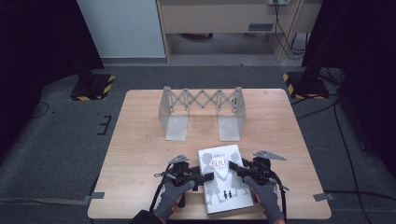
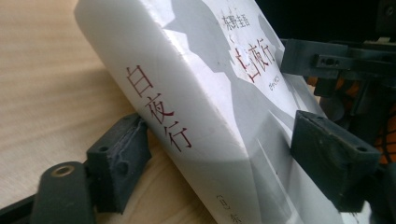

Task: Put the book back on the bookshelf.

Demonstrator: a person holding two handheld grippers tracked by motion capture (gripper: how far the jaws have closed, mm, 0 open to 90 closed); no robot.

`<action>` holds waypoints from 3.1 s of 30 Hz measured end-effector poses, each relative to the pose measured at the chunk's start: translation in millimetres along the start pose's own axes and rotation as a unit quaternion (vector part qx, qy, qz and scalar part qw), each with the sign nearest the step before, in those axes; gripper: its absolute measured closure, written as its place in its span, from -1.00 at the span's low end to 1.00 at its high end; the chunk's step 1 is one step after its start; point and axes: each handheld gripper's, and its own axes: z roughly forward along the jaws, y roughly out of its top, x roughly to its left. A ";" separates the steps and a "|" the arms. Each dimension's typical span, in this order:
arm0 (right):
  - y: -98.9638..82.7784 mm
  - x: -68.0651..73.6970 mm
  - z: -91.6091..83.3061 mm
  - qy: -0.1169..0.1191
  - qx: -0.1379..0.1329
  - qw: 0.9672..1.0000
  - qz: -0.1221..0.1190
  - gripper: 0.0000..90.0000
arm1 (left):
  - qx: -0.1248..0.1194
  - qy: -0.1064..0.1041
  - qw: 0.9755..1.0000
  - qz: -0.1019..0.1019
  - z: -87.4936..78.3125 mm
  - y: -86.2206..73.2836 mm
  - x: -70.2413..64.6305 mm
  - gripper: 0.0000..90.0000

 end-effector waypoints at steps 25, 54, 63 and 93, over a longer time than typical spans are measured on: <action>7.6 11.3 -6.5 0.069 -0.063 0.995 -0.017 0.18 | -0.030 -0.055 0.998 0.019 -5.8 12.1 -9.7 -0.35; 13.7 -65.9 -45.2 -0.143 -0.025 0.985 -0.090 -0.39 | -0.112 0.008 0.990 0.083 -52.5 63.7 -21.1 0.06; 6.6 -82.7 -43.2 -0.208 0.019 0.973 -0.100 -0.52 | -0.119 -0.003 0.989 0.092 -58.3 62.8 -19.7 0.07; -1.3 -96.1 -30.6 -0.243 0.063 0.962 -0.108 -0.73 | -0.110 0.011 0.980 0.164 -64.3 49.3 -43.3 0.09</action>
